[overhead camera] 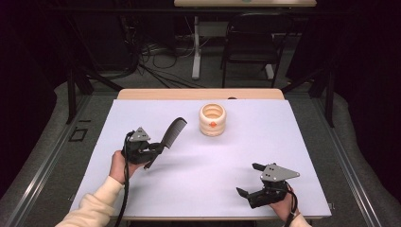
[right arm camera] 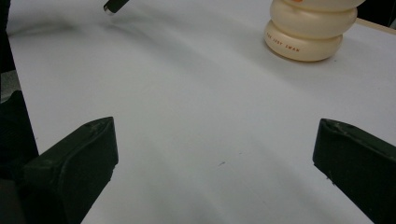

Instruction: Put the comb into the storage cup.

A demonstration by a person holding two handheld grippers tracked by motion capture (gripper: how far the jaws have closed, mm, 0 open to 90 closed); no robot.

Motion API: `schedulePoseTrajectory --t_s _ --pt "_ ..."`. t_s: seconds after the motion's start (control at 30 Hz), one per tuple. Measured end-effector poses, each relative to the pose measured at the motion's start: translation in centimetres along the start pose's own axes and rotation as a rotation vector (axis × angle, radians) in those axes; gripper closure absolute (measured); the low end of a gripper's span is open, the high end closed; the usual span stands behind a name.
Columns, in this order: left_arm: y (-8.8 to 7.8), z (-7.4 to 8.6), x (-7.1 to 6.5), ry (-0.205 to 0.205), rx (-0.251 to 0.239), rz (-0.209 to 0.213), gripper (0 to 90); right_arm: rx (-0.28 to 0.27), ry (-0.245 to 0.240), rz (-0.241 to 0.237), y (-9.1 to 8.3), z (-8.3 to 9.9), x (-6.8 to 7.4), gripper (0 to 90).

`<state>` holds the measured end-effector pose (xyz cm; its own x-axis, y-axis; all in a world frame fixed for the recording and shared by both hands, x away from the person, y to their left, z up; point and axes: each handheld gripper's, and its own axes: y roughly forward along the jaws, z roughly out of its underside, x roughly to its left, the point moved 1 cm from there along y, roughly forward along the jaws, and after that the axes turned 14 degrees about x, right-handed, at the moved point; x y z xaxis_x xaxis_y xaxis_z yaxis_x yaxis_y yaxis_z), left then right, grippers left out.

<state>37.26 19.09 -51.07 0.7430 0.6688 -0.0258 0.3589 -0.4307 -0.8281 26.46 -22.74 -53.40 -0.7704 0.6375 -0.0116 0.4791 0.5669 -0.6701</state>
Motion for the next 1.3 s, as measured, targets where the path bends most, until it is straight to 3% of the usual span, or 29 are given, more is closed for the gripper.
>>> schedulePoseTrajectory --t_s 0.43,0.93,1.3 --pt "0.0 -0.6 0.1 0.003 -0.052 -0.022 72.3 0.009 0.006 0.005 0.1 0.0 0.0 0.0" --pt "0.2 -2.5 0.1 0.008 -0.105 -0.032 72.3 0.018 0.008 0.008 0.2 0.0 -0.1 0.0" --pt "0.4 -3.6 0.3 -0.009 -0.129 -0.034 72.2 0.020 0.012 0.006 0.3 0.0 -0.2 0.0"
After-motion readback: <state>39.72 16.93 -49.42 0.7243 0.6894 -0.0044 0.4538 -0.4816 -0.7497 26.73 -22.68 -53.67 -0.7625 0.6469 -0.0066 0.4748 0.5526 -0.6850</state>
